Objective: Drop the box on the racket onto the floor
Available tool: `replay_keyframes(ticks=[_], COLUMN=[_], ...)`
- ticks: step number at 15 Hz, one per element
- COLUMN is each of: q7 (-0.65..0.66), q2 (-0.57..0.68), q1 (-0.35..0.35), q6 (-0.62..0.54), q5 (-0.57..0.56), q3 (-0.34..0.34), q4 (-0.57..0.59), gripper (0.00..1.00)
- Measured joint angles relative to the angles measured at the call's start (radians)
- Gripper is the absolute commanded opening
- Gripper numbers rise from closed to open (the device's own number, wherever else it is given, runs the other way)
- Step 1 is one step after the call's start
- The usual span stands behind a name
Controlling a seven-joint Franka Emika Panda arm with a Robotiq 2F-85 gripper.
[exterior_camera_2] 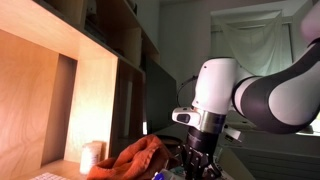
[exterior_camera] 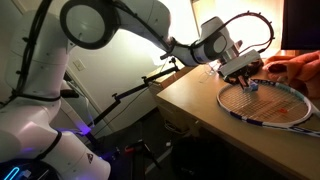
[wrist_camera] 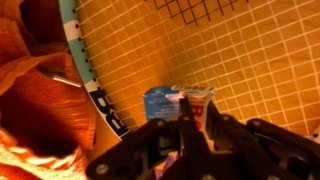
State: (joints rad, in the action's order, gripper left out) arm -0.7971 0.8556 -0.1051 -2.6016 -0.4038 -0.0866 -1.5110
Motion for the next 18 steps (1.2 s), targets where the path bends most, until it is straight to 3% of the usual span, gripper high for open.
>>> replay_keyframes(ticks=[4, 11, 14, 18], q7=[0.129, 0.654, 0.875, 1.121], q2=[-0.012, -0.064, -0.092, -0.125], q1=[-0.059, -0.225, -0.267, -0.299], q6=[-0.002, 0.028, 0.142, 0.388], q5=[-0.059, -0.377, -0.532, -0.718], q3=[0.093, 0.347, 0.382, 0.357], q4=[-0.003, -0.074, -0.104, -0.134], gripper=[0.04, 0.04, 0.04, 0.04])
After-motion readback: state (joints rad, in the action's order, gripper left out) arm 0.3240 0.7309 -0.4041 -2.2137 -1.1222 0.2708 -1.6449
